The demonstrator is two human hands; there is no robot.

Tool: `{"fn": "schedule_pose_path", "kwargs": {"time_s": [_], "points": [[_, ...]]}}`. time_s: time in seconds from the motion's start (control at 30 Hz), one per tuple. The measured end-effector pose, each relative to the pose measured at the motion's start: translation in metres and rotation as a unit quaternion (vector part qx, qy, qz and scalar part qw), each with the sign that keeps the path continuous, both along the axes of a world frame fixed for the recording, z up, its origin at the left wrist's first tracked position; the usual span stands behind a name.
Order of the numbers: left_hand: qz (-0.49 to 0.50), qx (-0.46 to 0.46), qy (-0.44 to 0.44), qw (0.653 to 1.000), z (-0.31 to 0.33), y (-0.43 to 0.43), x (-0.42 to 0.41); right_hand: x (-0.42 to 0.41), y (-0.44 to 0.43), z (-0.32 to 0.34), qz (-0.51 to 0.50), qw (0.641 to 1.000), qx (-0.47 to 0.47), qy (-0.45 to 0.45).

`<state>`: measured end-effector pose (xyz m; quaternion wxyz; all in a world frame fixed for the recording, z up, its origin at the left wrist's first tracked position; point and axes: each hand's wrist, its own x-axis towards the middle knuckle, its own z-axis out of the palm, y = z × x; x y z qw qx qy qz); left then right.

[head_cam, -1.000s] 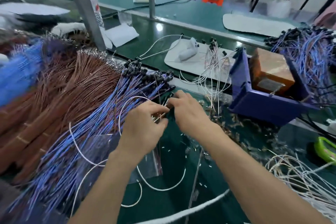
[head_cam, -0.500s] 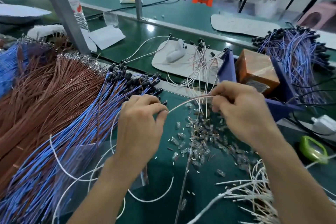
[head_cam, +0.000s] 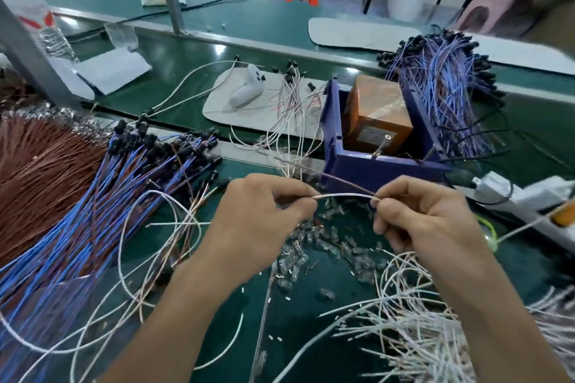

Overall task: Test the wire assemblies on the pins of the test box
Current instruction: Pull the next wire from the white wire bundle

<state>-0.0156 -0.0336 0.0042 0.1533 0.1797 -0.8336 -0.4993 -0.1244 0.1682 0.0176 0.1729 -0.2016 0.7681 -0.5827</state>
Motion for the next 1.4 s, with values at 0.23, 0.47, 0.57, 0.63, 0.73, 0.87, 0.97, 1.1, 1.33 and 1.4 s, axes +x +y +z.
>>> {"fn": "schedule_pose_path", "kwargs": {"time_s": [0.23, 0.47, 0.57, 0.63, 0.73, 0.87, 0.97, 1.1, 1.33, 1.4], "points": [[0.006, 0.066, -0.041, 0.997, -0.012, -0.019, -0.007, -0.012, 0.064, -0.018, -0.074, 0.991, 0.114, 0.001], [-0.067, -0.026, -0.076, 0.994, -0.005, 0.012, -0.02, -0.011, 0.074, -0.013, -0.042, 0.993, 0.112, -0.008], [-0.075, -0.022, -0.094, 0.993, -0.007, 0.028, -0.025, -0.011, 0.079, -0.011, -0.03, 0.993, 0.114, -0.012], [-0.067, -0.046, -0.105, 0.991, -0.01, 0.032, -0.028, -0.012, 0.084, -0.012, -0.029, 0.991, 0.127, -0.007], [-0.066, -0.1, -0.096, 0.988, -0.011, 0.037, -0.029, -0.013, 0.085, -0.012, -0.008, 0.987, 0.162, 0.021], [-0.084, -0.25, 0.013, 0.965, -0.01, 0.057, -0.027, -0.009, 0.062, -0.008, 0.035, 0.986, 0.161, 0.038], [-0.078, -0.253, 0.068, 0.962, -0.01, 0.065, -0.025, -0.004, 0.047, -0.004, 0.05, 0.982, 0.16, 0.085], [-0.058, -0.085, 0.012, 0.995, -0.013, 0.055, -0.022, 0.0, 0.047, 0.0, 0.018, 0.985, 0.131, 0.107], [-0.069, 0.029, -0.025, 0.997, -0.019, 0.043, -0.017, 0.004, 0.048, -0.004, -0.028, 0.979, 0.168, 0.108], [-0.069, 0.022, -0.032, 0.997, -0.018, 0.037, -0.015, 0.004, 0.05, -0.006, -0.051, 0.977, 0.166, 0.123]]}}
